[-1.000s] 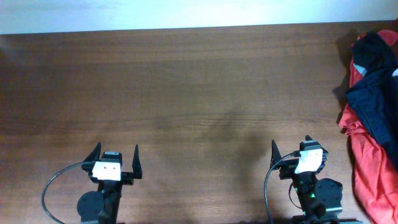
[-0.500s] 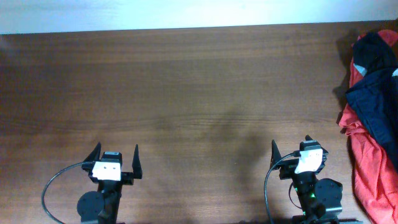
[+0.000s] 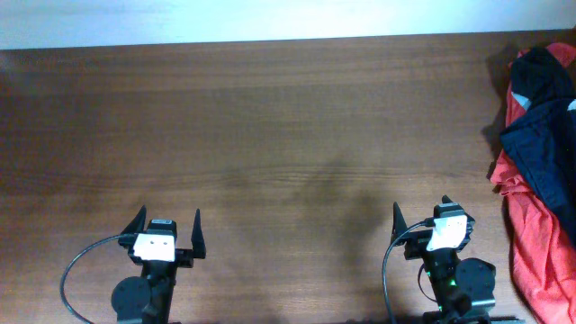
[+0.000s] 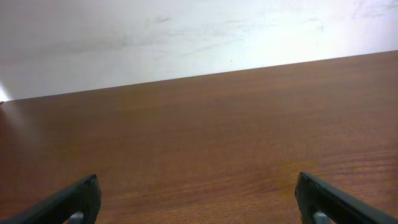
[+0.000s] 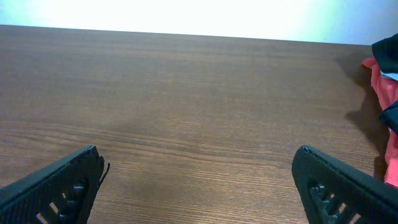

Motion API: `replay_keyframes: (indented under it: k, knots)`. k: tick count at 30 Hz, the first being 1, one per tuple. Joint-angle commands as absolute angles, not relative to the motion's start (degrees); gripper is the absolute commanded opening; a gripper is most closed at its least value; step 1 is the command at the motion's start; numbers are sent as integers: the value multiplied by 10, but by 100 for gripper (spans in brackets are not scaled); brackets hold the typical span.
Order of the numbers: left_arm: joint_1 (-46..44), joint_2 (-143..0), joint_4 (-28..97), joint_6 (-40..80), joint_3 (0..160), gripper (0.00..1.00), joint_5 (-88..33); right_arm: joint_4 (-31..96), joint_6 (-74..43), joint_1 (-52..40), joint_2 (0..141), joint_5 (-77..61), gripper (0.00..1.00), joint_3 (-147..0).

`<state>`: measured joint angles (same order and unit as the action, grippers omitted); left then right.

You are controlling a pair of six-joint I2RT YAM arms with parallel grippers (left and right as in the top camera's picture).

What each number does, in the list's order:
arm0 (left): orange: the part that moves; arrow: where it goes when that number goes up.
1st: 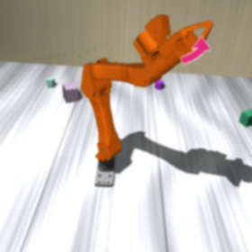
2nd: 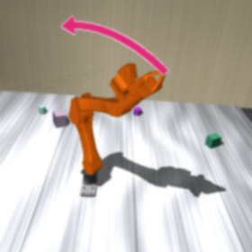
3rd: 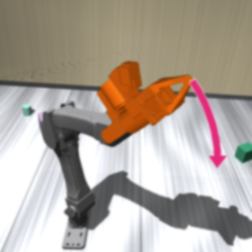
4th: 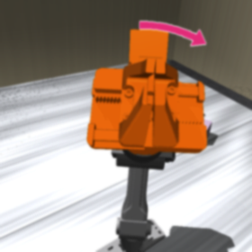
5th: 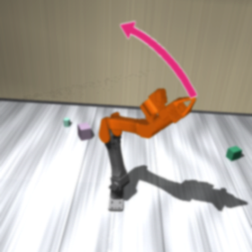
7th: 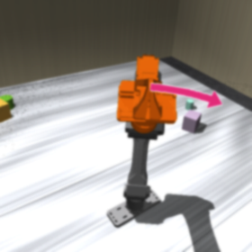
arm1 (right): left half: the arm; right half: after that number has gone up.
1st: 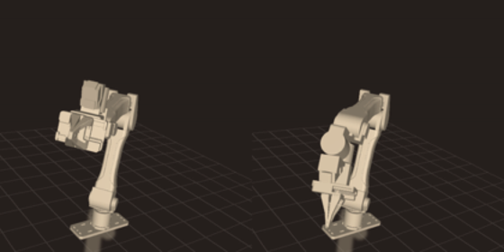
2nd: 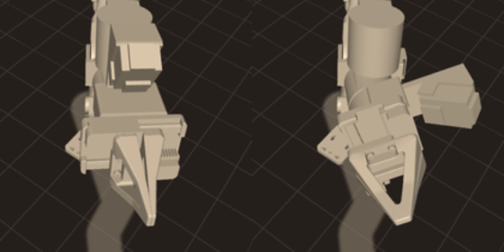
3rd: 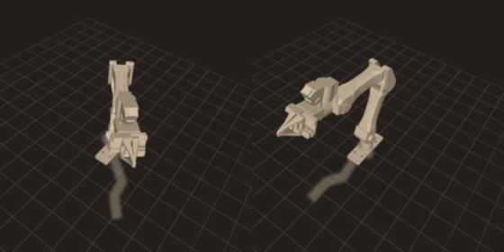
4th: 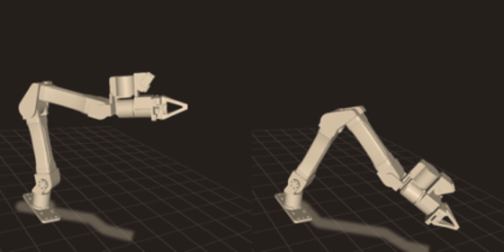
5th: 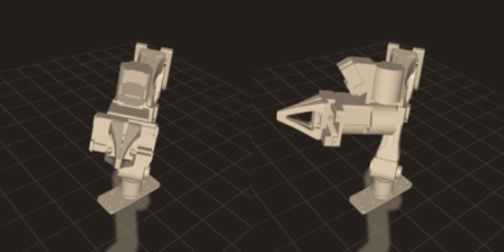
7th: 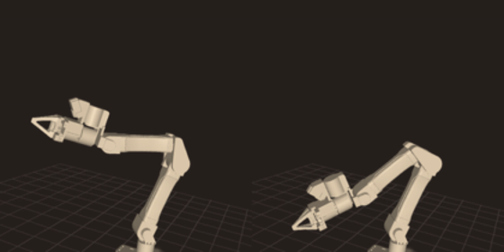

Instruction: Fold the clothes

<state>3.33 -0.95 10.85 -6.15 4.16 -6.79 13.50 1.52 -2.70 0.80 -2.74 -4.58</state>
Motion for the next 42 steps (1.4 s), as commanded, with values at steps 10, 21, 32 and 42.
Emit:
replay_keyframes:
  k: [10,21,32,42]
  knots:
    - [30,-4,97,-57,33,99,-62,135,11,-22,4,-32,98,-42]
    - [30,-4,102,-55,54,100,-178,67,10,-22,4,-162,98,-43]
    - [30,-167,197,-52,283,99,-145,189,-78,-22,100,-97,98,-204]
    - [30,-520,357,-52,579,99,-137,433,-78,-22,431,-103,99,-532]
